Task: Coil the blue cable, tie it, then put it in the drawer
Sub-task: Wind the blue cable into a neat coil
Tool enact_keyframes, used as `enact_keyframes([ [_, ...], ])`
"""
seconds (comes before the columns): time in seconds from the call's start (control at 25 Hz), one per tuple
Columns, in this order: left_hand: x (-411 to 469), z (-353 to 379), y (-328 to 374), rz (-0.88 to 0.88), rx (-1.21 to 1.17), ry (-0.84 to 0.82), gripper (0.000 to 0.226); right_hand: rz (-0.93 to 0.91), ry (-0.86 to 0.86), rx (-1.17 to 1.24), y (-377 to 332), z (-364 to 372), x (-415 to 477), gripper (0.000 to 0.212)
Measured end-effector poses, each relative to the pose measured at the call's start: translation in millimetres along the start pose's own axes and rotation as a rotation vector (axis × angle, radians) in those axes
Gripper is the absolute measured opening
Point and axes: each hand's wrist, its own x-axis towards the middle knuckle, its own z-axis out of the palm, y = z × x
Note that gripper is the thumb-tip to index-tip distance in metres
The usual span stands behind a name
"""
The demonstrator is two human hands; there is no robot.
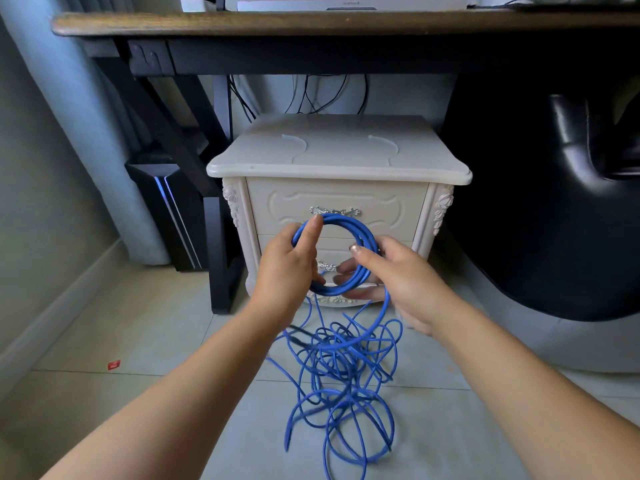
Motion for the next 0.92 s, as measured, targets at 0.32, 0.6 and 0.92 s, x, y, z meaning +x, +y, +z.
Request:
enact_keyframes([
  [0.32, -12, 19, -4, -0.074, 0.006, 0.051, 0.046, -0.117, 0.324, 0.138, 16, 24, 5, 0.019],
  [0.6, 5, -7, 9, -0.171, -0.03, -0.315, 0.032, -0.134, 0.09, -0.577, -14, 1, 1, 0.016],
  [0.92, 5, 2, 3, -0.127, 0.087, -0.257, 0.041, -0.27, 0.009, -0.627, -8, 0, 4, 0.038],
])
